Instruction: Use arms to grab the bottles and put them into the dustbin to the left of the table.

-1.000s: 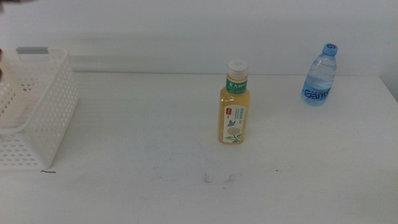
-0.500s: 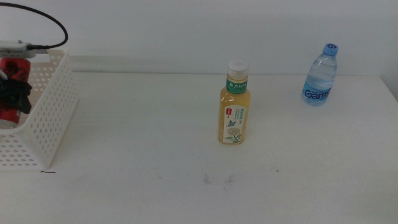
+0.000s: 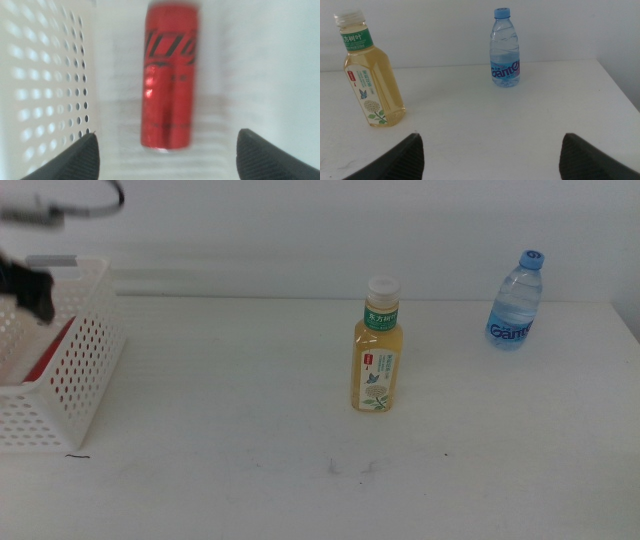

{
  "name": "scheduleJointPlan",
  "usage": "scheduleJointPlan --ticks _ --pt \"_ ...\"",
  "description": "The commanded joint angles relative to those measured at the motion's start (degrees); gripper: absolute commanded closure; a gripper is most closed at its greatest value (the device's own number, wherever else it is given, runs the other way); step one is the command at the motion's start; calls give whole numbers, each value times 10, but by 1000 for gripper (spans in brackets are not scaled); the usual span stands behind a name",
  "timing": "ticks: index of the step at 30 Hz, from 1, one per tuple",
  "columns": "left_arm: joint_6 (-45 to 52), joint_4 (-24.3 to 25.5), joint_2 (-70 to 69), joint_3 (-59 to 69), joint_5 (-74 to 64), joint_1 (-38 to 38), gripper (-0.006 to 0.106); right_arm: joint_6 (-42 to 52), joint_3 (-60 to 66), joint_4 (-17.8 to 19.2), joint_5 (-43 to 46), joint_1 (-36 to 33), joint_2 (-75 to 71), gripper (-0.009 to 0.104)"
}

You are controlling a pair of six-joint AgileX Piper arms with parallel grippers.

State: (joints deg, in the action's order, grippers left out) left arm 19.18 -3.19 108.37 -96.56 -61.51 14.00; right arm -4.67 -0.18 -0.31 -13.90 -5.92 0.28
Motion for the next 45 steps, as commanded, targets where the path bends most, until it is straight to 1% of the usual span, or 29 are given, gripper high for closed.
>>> scheduleJointPlan --ticks 1,4,8,11,13,16,19,23,24,27,32,35,38,41,45 --pt "-12 -15 -73 -7 -33 -21 7 1 2 3 6 3 -3 6" --pt "-11 -35 -148 -6 -67 -54 7 1 2 3 6 3 -3 6" --pt "-11 -50 -239 -6 -85 -122 7 1 2 3 6 3 -3 6" --pt "-15 -50 -304 10 -73 -189 7 1 2 3 6 3 -3 6" --pt "-25 -49 -348 50 -35 -228 7 1 2 3 6 3 -3 6" --pt "-42 -44 -417 136 48 -279 7 1 2 3 6 3 -3 6" --pt "-51 -41 -489 249 159 -319 7 1 2 3 6 3 -3 6" --pt "-50 -42 -561 425 352 -346 7 1 2 3 6 3 -3 6" --pt "-47 -44 -578 472 418 -354 7 1 2 3 6 3 -3 6" --pt "-47 -59 -603 615 588 -375 7 1 2 3 6 3 -3 6" --pt "-66 -64 -574 816 910 -440 7 1 2 3 6 3 -3 6" --pt "-95 -64 -504 886 1036 -472 7 0 2 3 6 3 -3 6" --pt "-122 -43 -412 886 1091 -491 7 0 2 3 6 3 -3 6" --pt "-170 3 -308 866 1166 -495 7 0 2 3 6 3 -3 6" --pt "-222 28 -183 809 1264 -495 7 0 2 3 6 3 -3 6"
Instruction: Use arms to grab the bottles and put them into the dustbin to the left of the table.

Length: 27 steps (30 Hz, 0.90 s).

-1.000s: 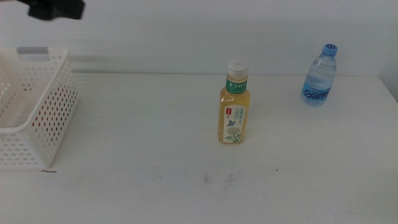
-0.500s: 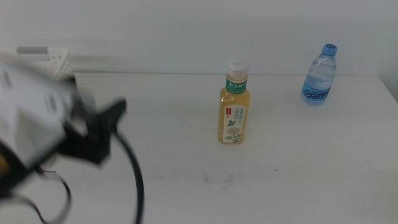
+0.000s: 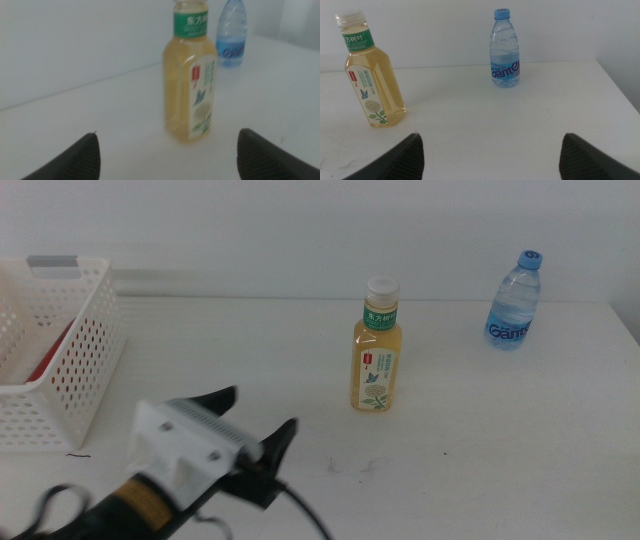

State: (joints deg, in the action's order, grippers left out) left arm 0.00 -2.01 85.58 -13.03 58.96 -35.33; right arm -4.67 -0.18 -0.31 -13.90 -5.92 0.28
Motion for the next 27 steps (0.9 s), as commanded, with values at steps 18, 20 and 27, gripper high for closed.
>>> scheduleJointPlan --ticks 18,20,27 --pt "-139 104 284 -302 4 -9 7 0 2 3 6 3 -3 6" --pt "-140 105 297 -320 -2 -9 7 0 2 3 6 3 -3 6" --pt "-155 97 336 -364 -17 -9 7 0 2 3 6 3 -3 6"
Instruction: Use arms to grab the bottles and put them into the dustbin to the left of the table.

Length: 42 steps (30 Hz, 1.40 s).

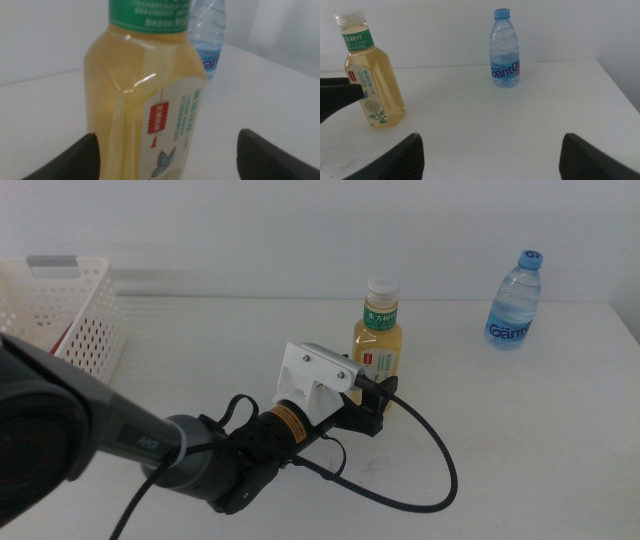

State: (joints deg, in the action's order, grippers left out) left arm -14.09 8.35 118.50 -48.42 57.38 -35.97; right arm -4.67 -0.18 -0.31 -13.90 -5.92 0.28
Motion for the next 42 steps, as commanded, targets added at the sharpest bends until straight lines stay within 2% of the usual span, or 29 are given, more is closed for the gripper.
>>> scheduleJointPlan --ticks 1,13,42 --pt "-14 -7 12 -16 -2 -2 7 0 2 3 6 3 -3 6" --pt "-18 -22 40 -80 -55 1 7 0 2 3 6 3 -3 6" --pt "-14 -7 114 -209 -128 19 8 0 2 3 6 3 -3 6"
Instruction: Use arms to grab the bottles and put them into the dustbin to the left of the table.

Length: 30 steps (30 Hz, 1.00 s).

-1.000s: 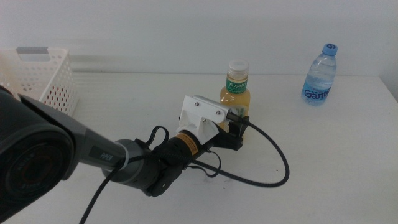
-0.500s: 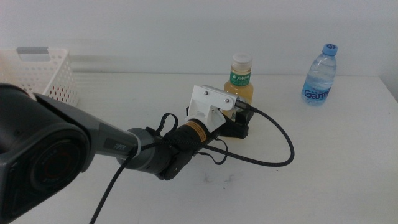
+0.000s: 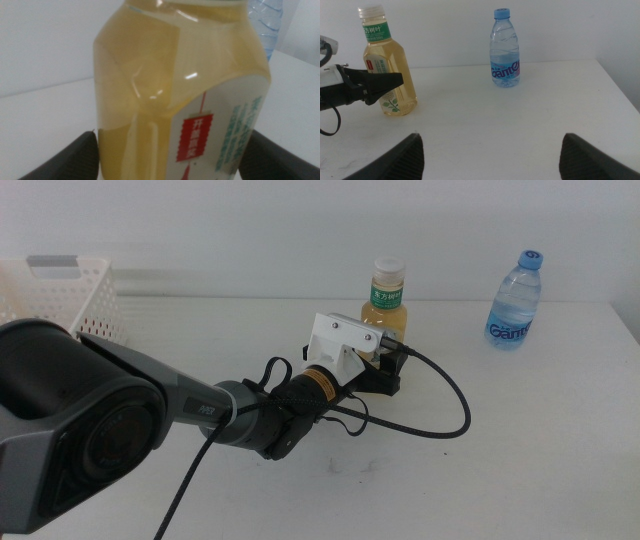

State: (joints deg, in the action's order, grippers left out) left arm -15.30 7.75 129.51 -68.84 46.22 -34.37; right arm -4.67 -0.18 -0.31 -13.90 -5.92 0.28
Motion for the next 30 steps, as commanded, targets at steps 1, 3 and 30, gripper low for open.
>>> scheduleJointPlan --ticks 1,3,30 --pt "-2 7 4 -4 -15 3 8 0 2 3 6 3 -3 6" --pt "-2 8 4 -4 -14 3 8 0 2 3 6 3 -3 6" --pt "108 -147 4 -4 -32 -7 8 -1 2 3 6 3 -3 6"
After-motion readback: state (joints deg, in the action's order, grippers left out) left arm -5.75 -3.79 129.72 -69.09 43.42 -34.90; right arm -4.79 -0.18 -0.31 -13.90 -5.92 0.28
